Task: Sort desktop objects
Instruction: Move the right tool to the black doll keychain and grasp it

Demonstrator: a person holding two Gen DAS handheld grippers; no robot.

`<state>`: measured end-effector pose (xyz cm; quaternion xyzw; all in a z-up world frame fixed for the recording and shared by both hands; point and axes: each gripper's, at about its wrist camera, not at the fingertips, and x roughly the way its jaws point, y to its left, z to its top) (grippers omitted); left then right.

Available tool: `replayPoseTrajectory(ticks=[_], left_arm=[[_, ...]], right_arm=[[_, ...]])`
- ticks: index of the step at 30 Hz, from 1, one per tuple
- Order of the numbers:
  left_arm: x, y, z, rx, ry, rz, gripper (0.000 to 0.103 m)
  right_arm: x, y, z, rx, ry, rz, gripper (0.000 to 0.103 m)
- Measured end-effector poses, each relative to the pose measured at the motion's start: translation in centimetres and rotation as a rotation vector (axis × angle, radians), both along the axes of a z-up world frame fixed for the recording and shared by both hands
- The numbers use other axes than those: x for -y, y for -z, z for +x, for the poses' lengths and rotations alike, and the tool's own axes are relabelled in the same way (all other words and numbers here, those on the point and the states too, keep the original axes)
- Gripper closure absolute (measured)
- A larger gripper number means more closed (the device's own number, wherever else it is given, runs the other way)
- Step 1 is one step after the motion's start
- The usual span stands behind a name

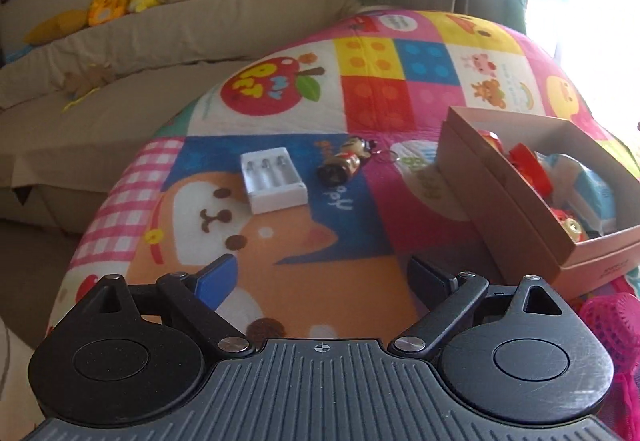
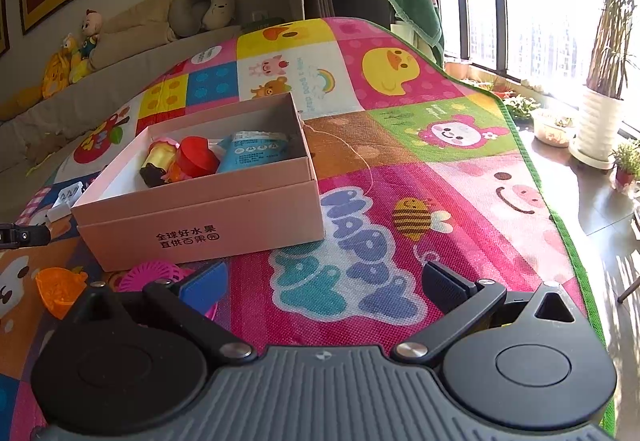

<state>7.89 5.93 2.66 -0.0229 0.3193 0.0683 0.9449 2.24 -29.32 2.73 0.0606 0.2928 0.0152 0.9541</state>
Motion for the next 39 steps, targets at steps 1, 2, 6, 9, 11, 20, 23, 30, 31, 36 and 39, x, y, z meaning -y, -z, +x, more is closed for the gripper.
replayPoseTrajectory(ticks=[1,2,6,9,11,20,23,30,31,36,39], left_arm=[[-0.8,0.1,0.5,-0.002,-0.024,-0.001,0.014],[-1.6,0.3,1.2,-0.007,-0.042,-0.008,0.019],[-3.6,0.5,4.2,-0.023,-0.088,-0.044,0.025],[-3.8,0.9,6.9,-0.038,-0.102,-0.073,0.019],[-3.3,1.4,8.4,-0.047,-0.114,-0.027,0.021],[-4.0,1.6,7.0,-0.043,-0.087,-0.029,0.050],[-3.8,1.6,3.1,-0.045,-0.025,-0.066,0.050],[-1.4,1.3,-5.1,-0.013,0.115,-0.181,0.028],[-0.9,1.5,-5.5,-0.003,0.123,-0.151,0.023],[-1.3,1.4,-5.4,0.011,0.117,-0.182,0.015],[-1.7,1.4,-5.4,0.016,0.120,-0.210,0.013]], right_arm=[[-0.1,0.0,0.1,-0.005,0.003,-0.004,0.000],[-0.1,0.0,0.1,-0.007,0.006,-0.007,0.000],[0.0,0.0,0.0,-0.002,0.008,-0.003,0.000],[0.1,0.1,0.2,-0.014,0.011,0.002,0.000],[0.0,0.0,0.2,-0.016,-0.001,-0.003,0.000],[-5.6,-9.3,2.0,0.131,-0.257,-0.070,0.000],[-8.9,-12.8,4.9,0.124,-0.356,-0.025,0.000],[-22.8,-13.0,15.8,-0.155,-0.542,-0.013,0.026],[-24.7,-12.3,17.1,-0.199,-0.535,-0.036,0.032],[-30.2,-6.3,24.0,-0.408,-0.363,-0.060,0.042],[-30.6,-3.5,26.7,-0.473,-0.295,-0.024,0.049]])
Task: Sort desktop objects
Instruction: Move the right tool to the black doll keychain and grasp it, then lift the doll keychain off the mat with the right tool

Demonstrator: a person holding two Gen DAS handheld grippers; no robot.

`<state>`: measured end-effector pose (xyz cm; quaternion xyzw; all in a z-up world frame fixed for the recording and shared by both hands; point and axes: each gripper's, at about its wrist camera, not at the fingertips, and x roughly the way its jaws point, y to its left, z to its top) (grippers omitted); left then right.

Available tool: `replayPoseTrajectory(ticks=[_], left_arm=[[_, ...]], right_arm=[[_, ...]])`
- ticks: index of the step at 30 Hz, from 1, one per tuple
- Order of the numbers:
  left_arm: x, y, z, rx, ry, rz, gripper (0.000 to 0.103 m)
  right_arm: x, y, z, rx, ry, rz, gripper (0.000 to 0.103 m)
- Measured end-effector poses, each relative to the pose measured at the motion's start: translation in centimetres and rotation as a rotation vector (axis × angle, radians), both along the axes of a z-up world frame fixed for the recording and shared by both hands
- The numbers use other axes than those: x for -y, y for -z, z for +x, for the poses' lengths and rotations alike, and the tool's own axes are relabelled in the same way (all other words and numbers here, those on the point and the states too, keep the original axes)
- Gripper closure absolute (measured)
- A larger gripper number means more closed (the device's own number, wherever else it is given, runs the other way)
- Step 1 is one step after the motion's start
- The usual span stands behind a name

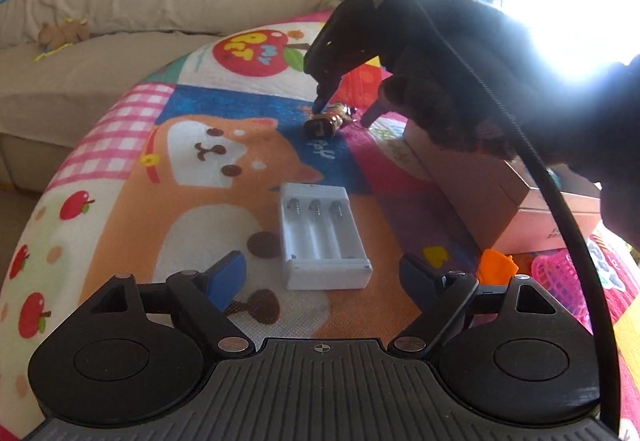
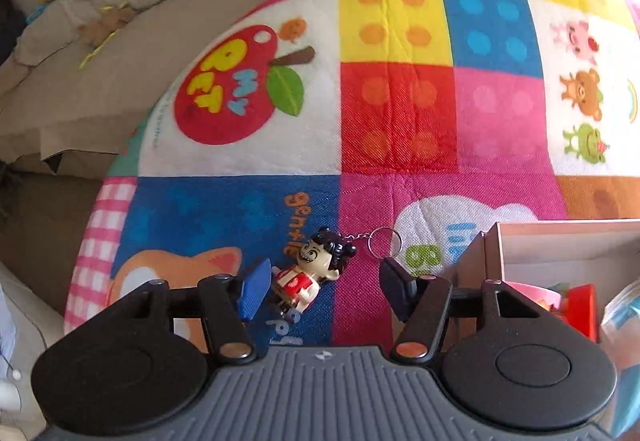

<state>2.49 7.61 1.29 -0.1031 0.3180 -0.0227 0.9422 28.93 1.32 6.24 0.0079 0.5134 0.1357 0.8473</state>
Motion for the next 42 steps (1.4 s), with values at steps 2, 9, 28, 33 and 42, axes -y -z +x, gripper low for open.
replayPoseTrajectory(ticks=[2,9,28,33,42], left_arm=[[-0.1,0.0,-0.1,0.003,0.005,-0.003,0.012],[-0.2,0.2,-0.1,0.002,0.011,-0.003,0.009],[7.8,-2.0,-2.5,0.059,0.200,0.242,0.003],[10.3,-1.3,-2.4,0.033,0.226,0.294,0.003],[11.5,0.5,-1.9,-0.029,0.225,0.319,0.003]], right_arm=[[-0.4,1.1,0.7,-0.013,-0.018,-0.007,0.066],[3.0,-3.6,-4.9,0.066,-0.139,0.109,0.072],[29.4,-0.5,-25.8,0.303,0.123,0.118,0.075],[31.5,-0.4,-27.1,0.365,0.146,0.158,0.070],[34.7,1.3,-29.2,0.386,0.216,0.050,0.061]])
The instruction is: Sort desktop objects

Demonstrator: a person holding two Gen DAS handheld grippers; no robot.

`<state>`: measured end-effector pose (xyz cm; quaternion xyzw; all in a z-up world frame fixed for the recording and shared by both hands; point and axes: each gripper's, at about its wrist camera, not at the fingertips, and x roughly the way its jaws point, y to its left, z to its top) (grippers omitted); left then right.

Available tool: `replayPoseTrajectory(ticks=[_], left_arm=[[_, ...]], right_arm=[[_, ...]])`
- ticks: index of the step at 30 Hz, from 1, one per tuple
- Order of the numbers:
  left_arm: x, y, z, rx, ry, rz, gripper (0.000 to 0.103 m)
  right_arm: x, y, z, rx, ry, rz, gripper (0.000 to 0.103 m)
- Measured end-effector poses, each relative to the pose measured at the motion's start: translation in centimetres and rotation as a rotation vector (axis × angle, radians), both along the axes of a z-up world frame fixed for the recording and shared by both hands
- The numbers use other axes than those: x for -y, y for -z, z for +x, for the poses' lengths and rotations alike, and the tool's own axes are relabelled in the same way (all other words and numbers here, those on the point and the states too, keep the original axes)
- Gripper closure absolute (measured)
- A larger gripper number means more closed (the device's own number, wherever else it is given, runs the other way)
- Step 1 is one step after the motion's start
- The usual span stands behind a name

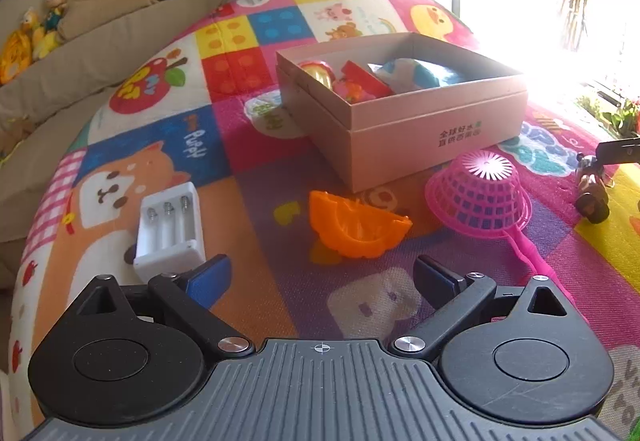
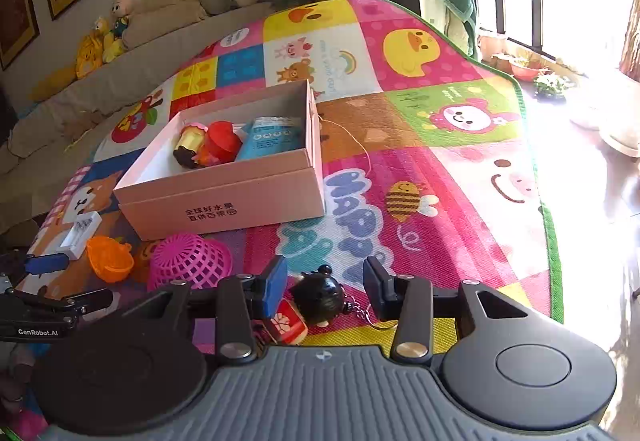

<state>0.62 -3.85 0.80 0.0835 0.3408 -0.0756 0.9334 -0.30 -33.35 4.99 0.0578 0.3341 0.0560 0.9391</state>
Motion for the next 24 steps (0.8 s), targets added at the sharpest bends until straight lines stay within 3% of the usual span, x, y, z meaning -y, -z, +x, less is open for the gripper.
replayPoseTrajectory(ticks=[6,13,19,24], left_arm=[[-0.5,0.2,0.1,-0.012,-0.023,-0.009,0.003],[-0.9,0.3,0.5,-0.027,-0.041,-0.026,0.002],[0.0,-0.1,0.8,0.001,-0.023,0.000,0.002],[1.4,-0.2,1.6,0.050,-0.005,0.034,0.004]], right_arm=[[0.3,0.9,-1.3,0.009,0.026,-0.074,0.061],[-1.9,2.1,-1.6,-0.047,-0.073,-0.046,0.056],[-6.3,1.9,-1.7,-0.003,-0.190,-0.026,0.041],[-7.1,1.4,-2.6,0.060,-0.180,-0.097,0.026]])
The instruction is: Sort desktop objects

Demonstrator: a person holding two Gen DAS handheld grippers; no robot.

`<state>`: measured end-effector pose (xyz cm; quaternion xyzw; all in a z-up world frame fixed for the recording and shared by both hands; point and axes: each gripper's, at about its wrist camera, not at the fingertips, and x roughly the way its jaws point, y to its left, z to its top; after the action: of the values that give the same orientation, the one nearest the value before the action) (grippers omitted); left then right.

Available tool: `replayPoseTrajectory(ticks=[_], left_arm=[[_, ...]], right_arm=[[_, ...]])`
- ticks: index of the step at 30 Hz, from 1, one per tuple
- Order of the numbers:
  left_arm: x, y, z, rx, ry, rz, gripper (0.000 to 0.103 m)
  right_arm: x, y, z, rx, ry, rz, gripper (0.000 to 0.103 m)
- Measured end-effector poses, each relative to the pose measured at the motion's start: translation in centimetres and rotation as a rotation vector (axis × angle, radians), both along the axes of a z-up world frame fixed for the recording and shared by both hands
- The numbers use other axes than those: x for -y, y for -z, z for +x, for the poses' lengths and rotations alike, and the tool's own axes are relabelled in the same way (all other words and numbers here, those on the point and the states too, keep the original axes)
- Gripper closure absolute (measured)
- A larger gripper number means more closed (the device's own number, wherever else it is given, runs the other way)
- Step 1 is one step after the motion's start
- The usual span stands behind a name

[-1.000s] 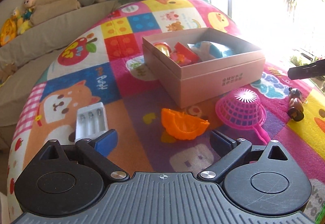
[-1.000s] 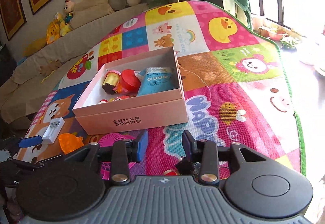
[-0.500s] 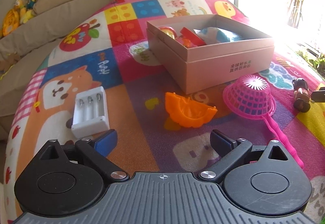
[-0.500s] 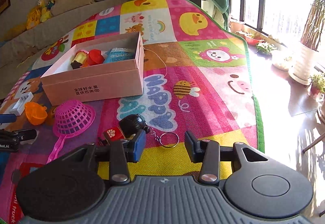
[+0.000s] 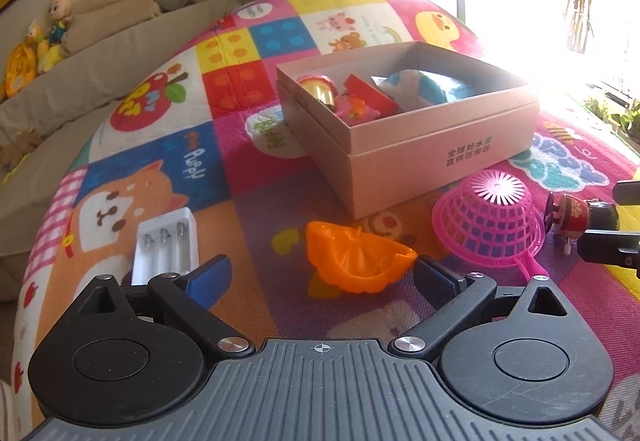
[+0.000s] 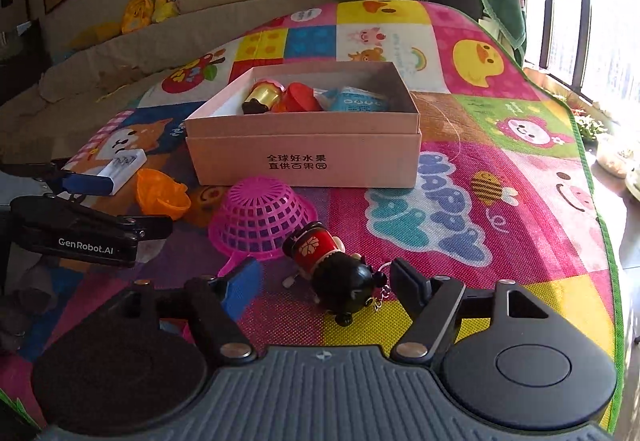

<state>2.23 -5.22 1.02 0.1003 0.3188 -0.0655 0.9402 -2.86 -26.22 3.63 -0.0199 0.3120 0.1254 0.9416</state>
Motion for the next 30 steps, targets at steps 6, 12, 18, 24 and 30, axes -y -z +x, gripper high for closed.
replayPoseTrajectory(ticks=[6,12,18,24,30], left_arm=[[1.5,0.4,0.8,0.010,0.032,0.039,0.028],[1.0,0.3,0.2,0.007,0.037,0.035,0.033],[0.2,0.3,-0.1,-0.007,0.017,0.006,0.032],[0.1,0.3,-0.1,-0.009,0.014,0.000,0.027],[0.1,0.4,-0.1,-0.010,0.012,-0.002,0.023]], right_arm=[[0.7,-0.1,-0.5,0.031,0.030,-0.038,0.023],[0.9,0.7,0.2,0.048,0.082,-0.172,0.023],[2.0,0.7,0.8,0.036,0.154,-0.173,0.022],[2.2,0.4,1.1,-0.026,0.129,0.015,0.016],[1.0,0.9,2.6,-0.063,0.136,0.058,0.016]])
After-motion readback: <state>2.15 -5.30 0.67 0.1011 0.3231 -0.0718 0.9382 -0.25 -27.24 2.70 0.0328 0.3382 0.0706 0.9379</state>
